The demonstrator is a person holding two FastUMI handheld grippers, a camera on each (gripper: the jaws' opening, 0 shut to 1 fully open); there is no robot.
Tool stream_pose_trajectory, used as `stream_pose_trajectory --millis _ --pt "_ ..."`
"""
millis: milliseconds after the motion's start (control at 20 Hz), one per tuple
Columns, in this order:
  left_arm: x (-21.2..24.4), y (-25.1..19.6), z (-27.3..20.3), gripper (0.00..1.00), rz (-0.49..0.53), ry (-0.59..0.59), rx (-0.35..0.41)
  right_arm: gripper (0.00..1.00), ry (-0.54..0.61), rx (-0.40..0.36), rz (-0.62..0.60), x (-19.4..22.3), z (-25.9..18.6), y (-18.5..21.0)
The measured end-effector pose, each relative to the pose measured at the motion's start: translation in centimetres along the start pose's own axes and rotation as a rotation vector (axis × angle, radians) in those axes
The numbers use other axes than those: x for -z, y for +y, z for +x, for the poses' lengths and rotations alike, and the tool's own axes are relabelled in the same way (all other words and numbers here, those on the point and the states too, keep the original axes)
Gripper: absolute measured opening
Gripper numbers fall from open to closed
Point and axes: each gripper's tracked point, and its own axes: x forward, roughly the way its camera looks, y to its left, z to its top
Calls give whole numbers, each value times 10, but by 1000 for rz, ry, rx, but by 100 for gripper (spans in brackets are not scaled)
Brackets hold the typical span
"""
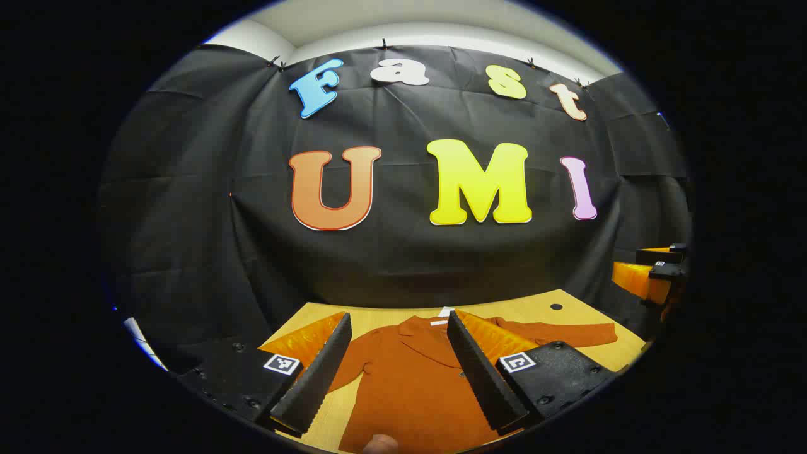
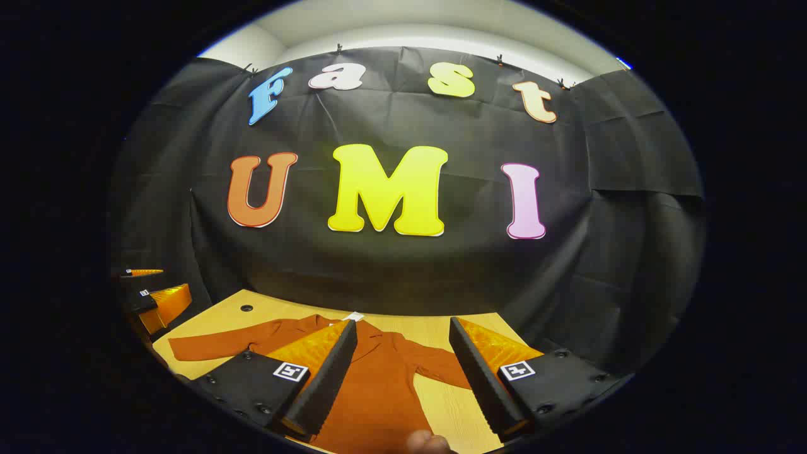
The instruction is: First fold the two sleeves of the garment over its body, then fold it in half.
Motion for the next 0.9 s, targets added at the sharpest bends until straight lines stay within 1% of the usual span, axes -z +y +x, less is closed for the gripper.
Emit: stream_pose_trajectory --millis 150,350,400,450,750,900 --pt "-4 -6 4 99 16 -5 -2 94 14 -7 4 1 5 -3" --pt "-11 -16 5 99 39 -26 10 94 -1 -24 -10 -4 10 -2" --pt "-12 -18 5 94 43 -28 11 94 -6 -28 -14 -4 11 -2" --pt "-12 -19 5 99 44 -30 13 94 -7 -30 -19 -5 12 -2" --pt "-17 -24 4 99 24 -44 5 94 1 -37 -8 -4 16 -4" --pt "-15 -23 5 99 31 -36 -6 94 2 -43 -3 -3 17 -4"
